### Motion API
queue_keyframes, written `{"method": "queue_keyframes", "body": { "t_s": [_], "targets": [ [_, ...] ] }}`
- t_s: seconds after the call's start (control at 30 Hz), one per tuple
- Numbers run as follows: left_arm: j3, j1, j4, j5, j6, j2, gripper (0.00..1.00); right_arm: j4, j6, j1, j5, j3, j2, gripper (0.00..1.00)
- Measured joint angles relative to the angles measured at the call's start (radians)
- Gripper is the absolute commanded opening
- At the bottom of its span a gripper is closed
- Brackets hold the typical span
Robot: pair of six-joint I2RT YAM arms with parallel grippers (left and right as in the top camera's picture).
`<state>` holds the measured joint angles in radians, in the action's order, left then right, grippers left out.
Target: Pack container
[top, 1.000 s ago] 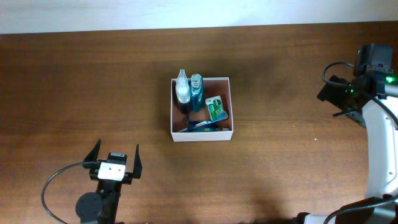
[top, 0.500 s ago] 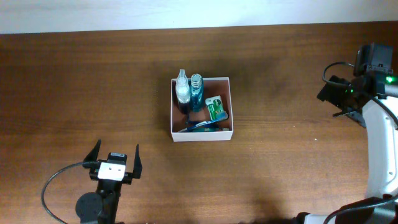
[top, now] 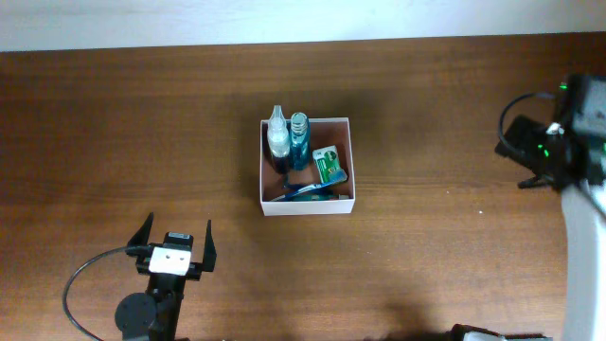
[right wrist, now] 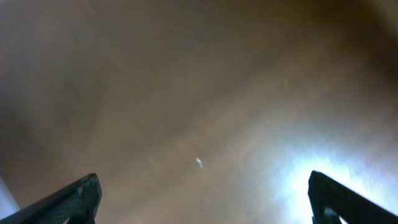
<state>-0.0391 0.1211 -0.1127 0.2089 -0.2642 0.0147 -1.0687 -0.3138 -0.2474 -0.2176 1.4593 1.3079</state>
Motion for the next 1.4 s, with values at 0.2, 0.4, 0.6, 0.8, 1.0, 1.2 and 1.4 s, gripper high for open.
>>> {"method": "queue_keyframes", "body": {
  "t_s": [0.2,0.4,0.6,0.8,1.0,1.2,1.4],
  "targets": [
    [0.000,0.000,0.000,0.000,0.000,0.000,0.99,0.369,0.036,0.092,0.008,-0.177,-0.361,0.99],
    [0.001,0.000,0.000,-0.001,0.000,0.000,0.99,0.728,0.045,0.114,0.073,-0.553,-0.666,0.99],
    [0.002,0.000,0.000,-0.001,0.000,0.000,0.99,0.917,0.051,0.115,0.166,-0.903,-0.862,0.99],
    [0.002,0.000,0.001,-0.001,0.000,0.000,0.99,1.041,0.069,0.117,0.247,-1.165,-1.078,0.99],
    [0.002,0.000,0.001,-0.001,0.000,0.000,0.99,1.073,0.089,0.117,0.288,-1.318,-1.195,0.98],
    [0.002,0.000,0.000,-0.001,0.000,0.000,0.99,1.077,0.125,0.145,0.298,-1.389,-1.244,0.99],
    [0.002,0.000,0.001,-0.001,0.000,0.000,0.99,1.075,0.169,0.170,0.303,-1.423,-1.292,0.99]
  ]
}}
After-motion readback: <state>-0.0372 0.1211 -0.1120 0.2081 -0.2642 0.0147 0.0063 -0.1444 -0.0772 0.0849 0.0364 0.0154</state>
